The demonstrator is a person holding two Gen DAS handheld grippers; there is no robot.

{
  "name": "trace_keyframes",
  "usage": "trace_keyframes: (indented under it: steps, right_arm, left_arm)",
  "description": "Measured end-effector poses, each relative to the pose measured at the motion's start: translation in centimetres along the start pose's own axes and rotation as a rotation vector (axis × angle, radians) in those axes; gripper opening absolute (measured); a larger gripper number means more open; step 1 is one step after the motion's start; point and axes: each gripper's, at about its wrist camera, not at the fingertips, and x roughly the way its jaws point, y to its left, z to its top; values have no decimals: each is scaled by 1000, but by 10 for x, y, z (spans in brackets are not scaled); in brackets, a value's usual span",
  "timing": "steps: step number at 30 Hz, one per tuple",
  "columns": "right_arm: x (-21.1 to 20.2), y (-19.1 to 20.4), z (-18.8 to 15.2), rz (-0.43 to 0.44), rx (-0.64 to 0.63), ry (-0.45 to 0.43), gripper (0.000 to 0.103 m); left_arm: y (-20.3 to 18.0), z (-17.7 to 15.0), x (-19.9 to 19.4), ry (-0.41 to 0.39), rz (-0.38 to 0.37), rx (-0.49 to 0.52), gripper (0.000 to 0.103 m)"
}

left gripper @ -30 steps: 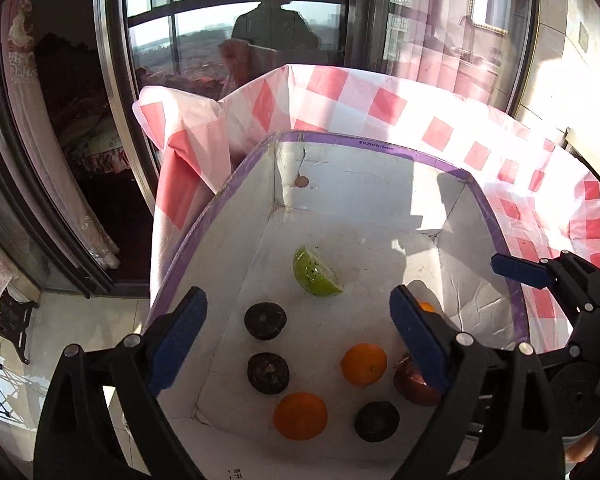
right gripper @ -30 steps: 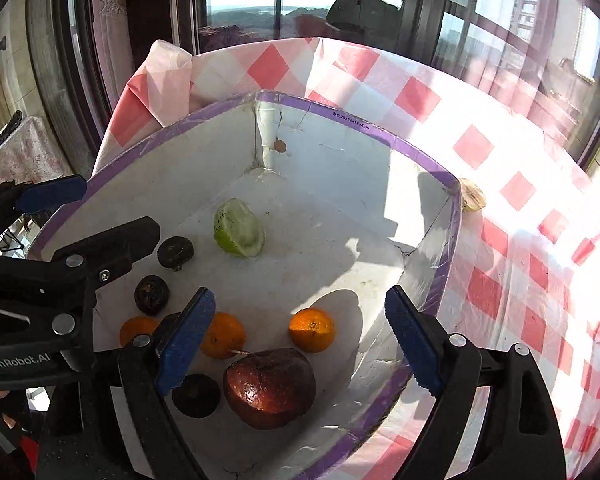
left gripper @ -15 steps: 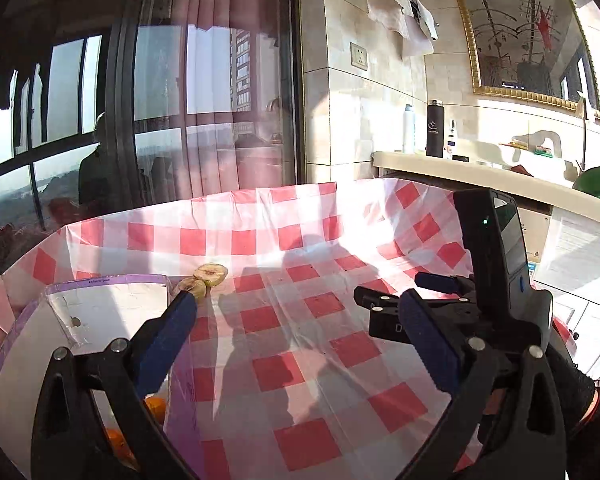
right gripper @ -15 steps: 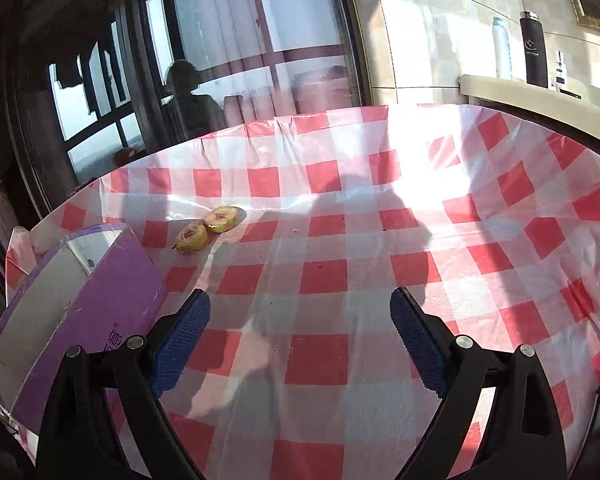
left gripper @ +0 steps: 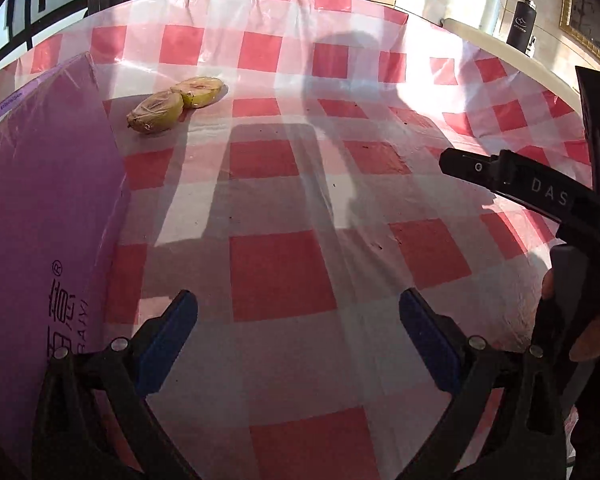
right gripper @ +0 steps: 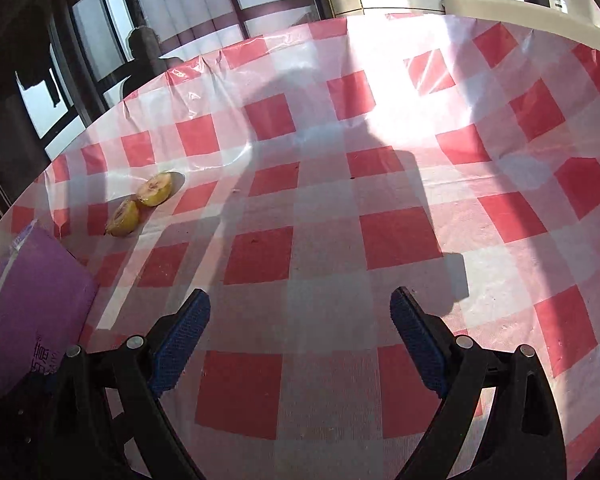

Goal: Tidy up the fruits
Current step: 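Withdraw both tools from the box back over the tablecloth, then grasp a pear half with the right gripper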

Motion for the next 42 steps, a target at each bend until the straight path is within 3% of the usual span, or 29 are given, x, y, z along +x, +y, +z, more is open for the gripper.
trace_keyframes:
  steps: [2,9,13,17,21,26,29,30,35,39,42]
  right_arm:
    - [23,12,17,16,-26,29,88]
    - [107,76,78,167,-48,206,88]
    - [151,129,115,219,-59,308,88]
    - [197,171,142,135,-57,399,88]
    - [232,196,145,37,-26,484,85]
    - [232,228,130,-99,-180,417,82]
    - [221,236,119,-116,-274,376,67]
    - [215,235,117,-94,-299,382,61]
    - [173,176,99,-10,-345,362,61]
    - [111,86,70,14,-305,240,61]
    - [62,28,41,48,-192,151,62]
  left_arm:
    - [-1,-2,0,10,-9,10,101]
    - [-19,-4,8,44,90,107,101]
    - [-20,-5,8,41,82,115,101]
    - [-18,-6,6,34,61,114,101]
    - [-21,-7,5,32,38,137,101]
    - [-34,-11,5,41,47,186,101]
    - [-35,-12,3,40,42,185,101]
    - [-36,-12,2,39,39,186,101]
    - [-30,-10,0,26,28,156,101]
    - [-31,-9,-1,31,32,153,101]
    - [-35,-8,-1,35,36,167,101]
